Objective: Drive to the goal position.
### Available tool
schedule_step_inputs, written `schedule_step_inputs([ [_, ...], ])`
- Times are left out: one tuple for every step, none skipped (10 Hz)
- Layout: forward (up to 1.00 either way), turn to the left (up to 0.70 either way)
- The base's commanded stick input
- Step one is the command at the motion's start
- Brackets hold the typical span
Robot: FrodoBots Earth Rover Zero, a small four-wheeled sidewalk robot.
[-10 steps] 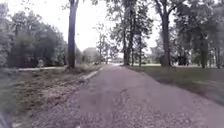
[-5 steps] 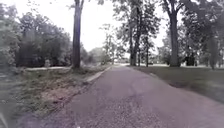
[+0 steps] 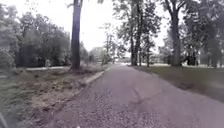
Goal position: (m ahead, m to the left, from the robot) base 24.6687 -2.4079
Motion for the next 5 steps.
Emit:
schedule_step_inputs([
  [0.7,0.0],
  [0.7,0.0],
  [0.7,0.0],
  [0.7,0.0],
  [0.7,0.0],
])
